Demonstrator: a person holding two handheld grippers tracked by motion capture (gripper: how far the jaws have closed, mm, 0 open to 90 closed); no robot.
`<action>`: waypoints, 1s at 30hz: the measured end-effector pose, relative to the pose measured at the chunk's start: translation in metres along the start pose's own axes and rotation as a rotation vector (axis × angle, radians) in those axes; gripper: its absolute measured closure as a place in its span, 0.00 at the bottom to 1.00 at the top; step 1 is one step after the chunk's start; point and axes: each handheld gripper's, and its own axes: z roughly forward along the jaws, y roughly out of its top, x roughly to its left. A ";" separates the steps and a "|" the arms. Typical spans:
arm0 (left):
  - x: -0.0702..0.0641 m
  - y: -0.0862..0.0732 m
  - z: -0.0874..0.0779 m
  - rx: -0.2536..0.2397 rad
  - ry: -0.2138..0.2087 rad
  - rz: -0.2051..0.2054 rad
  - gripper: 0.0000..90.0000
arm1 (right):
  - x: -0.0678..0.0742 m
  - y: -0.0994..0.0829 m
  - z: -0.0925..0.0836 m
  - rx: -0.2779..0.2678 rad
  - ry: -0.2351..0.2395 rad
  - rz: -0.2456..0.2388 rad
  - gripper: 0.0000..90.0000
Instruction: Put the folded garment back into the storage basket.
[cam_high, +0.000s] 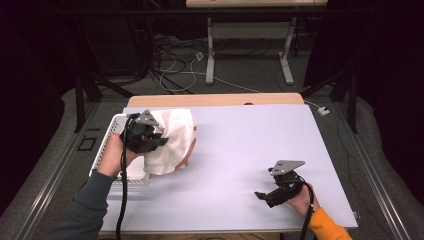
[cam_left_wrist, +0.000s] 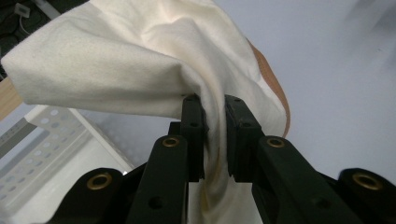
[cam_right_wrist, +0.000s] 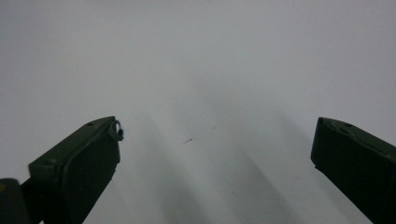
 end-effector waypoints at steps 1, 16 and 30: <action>0.002 0.001 -0.002 -0.002 0.003 -0.003 0.88 | 0.000 0.000 0.000 0.000 -0.001 0.000 0.01; 0.017 -0.003 -0.020 -0.008 0.051 -0.027 0.88 | 0.000 0.000 0.000 0.000 0.000 0.000 0.01; 0.030 -0.015 -0.034 -0.001 0.086 -0.052 0.88 | 0.000 0.000 0.000 0.001 0.000 0.000 0.01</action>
